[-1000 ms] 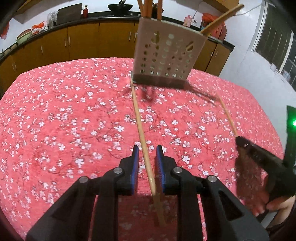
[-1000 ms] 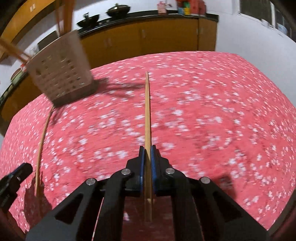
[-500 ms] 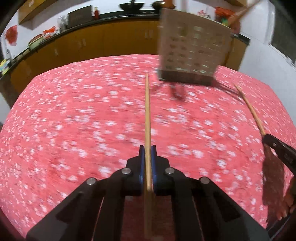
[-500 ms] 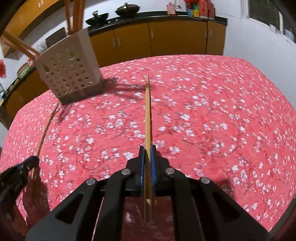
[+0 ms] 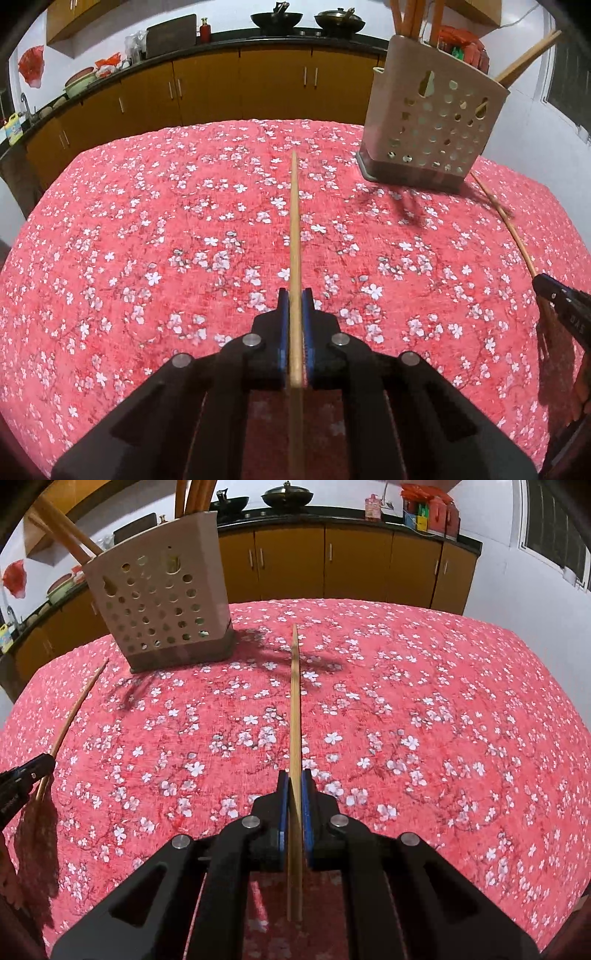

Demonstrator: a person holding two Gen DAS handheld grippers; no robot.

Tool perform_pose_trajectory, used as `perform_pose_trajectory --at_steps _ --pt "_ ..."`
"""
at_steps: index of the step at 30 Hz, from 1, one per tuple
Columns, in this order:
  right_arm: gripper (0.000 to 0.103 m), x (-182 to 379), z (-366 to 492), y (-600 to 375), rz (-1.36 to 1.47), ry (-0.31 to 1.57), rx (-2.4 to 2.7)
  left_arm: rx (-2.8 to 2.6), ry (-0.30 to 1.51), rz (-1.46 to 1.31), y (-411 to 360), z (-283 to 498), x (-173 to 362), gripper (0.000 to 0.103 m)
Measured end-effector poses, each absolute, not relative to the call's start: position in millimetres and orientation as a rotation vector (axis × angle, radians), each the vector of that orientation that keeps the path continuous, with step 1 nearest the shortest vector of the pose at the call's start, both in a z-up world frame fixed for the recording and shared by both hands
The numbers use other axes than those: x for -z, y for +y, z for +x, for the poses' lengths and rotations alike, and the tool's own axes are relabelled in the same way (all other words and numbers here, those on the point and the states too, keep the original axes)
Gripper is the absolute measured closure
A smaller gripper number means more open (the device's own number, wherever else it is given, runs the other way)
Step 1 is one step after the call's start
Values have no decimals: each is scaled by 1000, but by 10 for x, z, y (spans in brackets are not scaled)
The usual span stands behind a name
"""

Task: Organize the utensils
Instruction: 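Close the left tool on a wooden chopstick while the right tool grasps another chopstick, then lift the held chopstick with the left tool while the right tool lifts its chopstick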

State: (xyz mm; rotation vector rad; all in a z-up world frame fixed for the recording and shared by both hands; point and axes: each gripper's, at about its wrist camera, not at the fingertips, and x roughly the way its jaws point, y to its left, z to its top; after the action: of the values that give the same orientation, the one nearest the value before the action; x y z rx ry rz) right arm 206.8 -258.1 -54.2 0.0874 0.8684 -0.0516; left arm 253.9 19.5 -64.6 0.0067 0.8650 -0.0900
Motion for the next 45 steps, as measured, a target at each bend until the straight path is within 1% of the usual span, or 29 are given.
perform_pose_trajectory --at_steps 27,38,40,45 --pt "95 533 2056 -2583 85 858 51 95 876 -23 237 2553 617 93" --pt "95 524 2003 -2582 96 859 37 80 879 33 176 2448 600 93" --pt "95 519 2003 -2593 100 858 32 79 879 45 156 2440 594 95" --pt "95 393 1906 -2666 124 825 16 105 908 51 168 2444 554 95"
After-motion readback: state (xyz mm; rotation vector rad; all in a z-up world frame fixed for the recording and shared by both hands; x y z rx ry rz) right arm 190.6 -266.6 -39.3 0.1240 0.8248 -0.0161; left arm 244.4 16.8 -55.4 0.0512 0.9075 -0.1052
